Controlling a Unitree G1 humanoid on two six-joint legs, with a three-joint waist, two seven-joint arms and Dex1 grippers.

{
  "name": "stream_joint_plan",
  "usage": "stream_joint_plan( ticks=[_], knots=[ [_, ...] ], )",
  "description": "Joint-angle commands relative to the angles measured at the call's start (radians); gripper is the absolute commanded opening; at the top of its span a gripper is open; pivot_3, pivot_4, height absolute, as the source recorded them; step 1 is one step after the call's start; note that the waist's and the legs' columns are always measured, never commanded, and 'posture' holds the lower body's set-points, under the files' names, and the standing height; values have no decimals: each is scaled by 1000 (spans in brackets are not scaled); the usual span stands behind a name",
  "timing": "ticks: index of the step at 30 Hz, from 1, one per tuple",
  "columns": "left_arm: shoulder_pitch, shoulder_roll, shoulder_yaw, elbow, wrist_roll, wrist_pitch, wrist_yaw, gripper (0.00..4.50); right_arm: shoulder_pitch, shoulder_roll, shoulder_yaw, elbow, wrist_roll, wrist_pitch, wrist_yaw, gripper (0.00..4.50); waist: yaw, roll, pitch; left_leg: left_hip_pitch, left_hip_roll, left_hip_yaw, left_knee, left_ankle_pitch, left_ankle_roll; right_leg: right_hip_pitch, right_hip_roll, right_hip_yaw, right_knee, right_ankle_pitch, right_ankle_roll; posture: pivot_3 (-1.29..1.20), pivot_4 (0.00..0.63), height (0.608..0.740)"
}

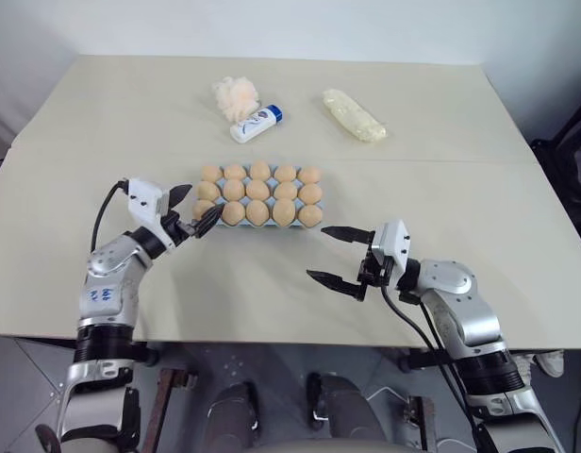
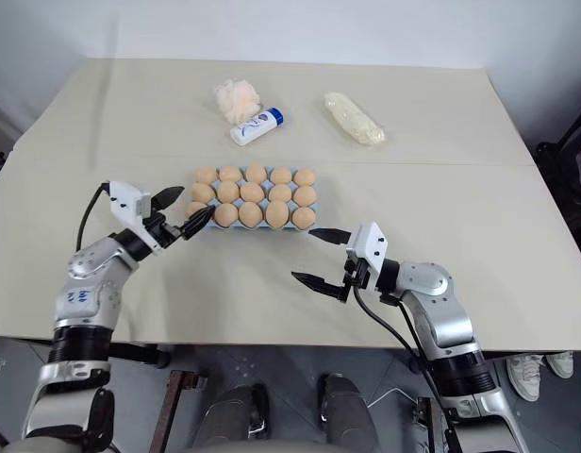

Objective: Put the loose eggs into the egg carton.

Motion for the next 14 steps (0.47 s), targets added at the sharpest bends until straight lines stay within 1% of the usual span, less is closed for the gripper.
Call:
stream_joint_plan(
  ticks=[1, 4, 8, 11, 14],
  knots=[
    [99, 116, 65, -155, -48, 7, -112, 4453, 7, -28, -41, -47, 24, 4, -4, 4500, -2, 0, 0, 0, 0, 0, 0, 0, 0, 0, 0, 0, 0, 0, 0, 0, 150, 740],
    [203, 231, 88, -201, -63, 9, -227, 4453, 14, -66, -61, -50, 33, 14, 14, 4500, -1, 0, 0, 1, 1, 0, -1, 0, -1, -1, 1, 0, 0, -1, -2, 0, 150, 740],
    [299, 339, 101, -176, -35, -52, -346, 4453, 20, -124, -95, -40, 48, 20, 44, 4500, 4, 1, 0, 1, 1, 0, -1, -3, -6, 0, 0, 0, -1, -3, -5, 0, 150, 740],
    [331, 380, 108, -129, -17, -100, -388, 4453, 30, -162, -127, -33, 54, 18, 53, 4500, 6, 1, 0, 1, 1, 0, -2, -3, -6, 0, -2, 0, -2, -3, -6, 0, 150, 740],
    [306, 380, 113, -81, 15, -130, -345, 4453, 42, -176, -148, -32, 59, 23, 45, 4500, 5, 1, 0, 1, 1, 0, -3, -3, -5, 0, -2, 0, -4, -4, -8, 0, 150, 740]
  ],
)
